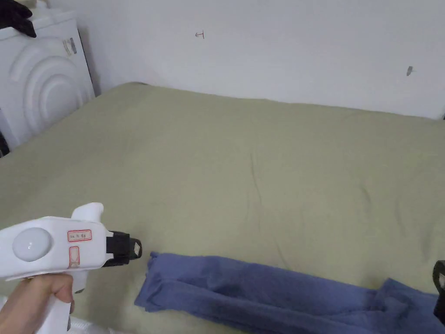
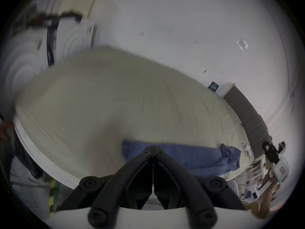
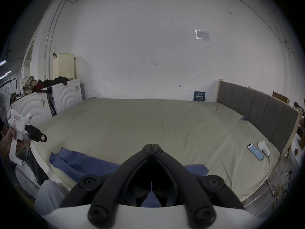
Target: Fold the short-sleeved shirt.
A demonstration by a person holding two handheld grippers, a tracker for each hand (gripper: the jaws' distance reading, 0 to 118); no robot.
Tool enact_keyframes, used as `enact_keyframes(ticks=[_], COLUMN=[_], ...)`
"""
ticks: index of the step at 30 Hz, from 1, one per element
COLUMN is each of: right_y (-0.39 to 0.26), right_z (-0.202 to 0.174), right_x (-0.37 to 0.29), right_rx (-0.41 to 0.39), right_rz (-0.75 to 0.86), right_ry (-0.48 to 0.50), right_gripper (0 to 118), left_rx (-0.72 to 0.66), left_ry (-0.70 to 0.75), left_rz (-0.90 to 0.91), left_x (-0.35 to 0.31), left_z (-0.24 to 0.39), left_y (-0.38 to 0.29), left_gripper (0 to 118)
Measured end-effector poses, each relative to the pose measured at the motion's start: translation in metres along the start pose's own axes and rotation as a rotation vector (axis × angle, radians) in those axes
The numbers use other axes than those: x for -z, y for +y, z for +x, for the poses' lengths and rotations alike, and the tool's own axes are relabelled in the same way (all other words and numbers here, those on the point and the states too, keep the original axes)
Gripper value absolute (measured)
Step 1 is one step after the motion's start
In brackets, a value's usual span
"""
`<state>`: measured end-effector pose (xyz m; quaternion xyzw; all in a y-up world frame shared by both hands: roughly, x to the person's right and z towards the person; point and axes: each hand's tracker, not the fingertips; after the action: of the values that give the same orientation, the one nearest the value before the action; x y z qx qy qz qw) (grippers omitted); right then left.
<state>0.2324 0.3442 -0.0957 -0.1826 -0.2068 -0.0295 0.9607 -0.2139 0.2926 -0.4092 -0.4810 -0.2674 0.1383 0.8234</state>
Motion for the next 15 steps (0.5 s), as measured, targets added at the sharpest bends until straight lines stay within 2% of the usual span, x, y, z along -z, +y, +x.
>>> enact_keyframes(ticks=[1,2,3,4,5,6,7,8,12,15], right_y=[-0.002,-0.005,-0.006,-0.008,-0.010,-0.012,-0.013,-0.014,-0.013,-0.014], right_z=[-0.003,-0.006,-0.009,-0.012,-0.014,-0.015,-0.016,-0.017,-0.020,-0.020], right_x=[0.002,0.005,0.008,0.010,0.012,0.015,0.017,0.018,0.020,0.020], right_rx=[0.000,-0.007,-0.013,-0.017,-0.018,-0.015,-0.011,-0.005,0.004,0.005], right_rz=[-0.010,-0.022,-0.031,-0.038,-0.049,-0.061,-0.063,-0.067,-0.082,-0.084], right_ry=[0.002,0.012,0.010,0.007,0.011,0.016,0.014,0.014,0.018,0.015], right_gripper=[1,1,1,1,1,1,1,1,1,1], left_rx=[-0.039,-0.082,-0.084,-0.073,-0.065,-0.071,-0.116,-0.134,-0.130,-0.187], left_ry=[-0.048,-0.094,-0.143,-0.163,-0.175,-0.208,-0.269,-0.234,-0.277,-0.386], left_rz=[-0.041,-0.061,-0.095,-0.125,-0.165,-0.211,-0.188,-0.209,-0.248,-0.313], left_x=[0.006,0.011,0.017,0.022,0.028,0.033,0.032,0.038,0.064,0.097], left_z=[-0.012,-0.019,-0.026,-0.030,-0.028,-0.024,-0.027,-0.028,-0.023,-0.033], left_y=[0.005,0.007,0.011,0.013,0.010,0.005,0.007,0.007,-0.001,-0.003], left_gripper=[5,19,54,71,71,112,117,116,116,116])
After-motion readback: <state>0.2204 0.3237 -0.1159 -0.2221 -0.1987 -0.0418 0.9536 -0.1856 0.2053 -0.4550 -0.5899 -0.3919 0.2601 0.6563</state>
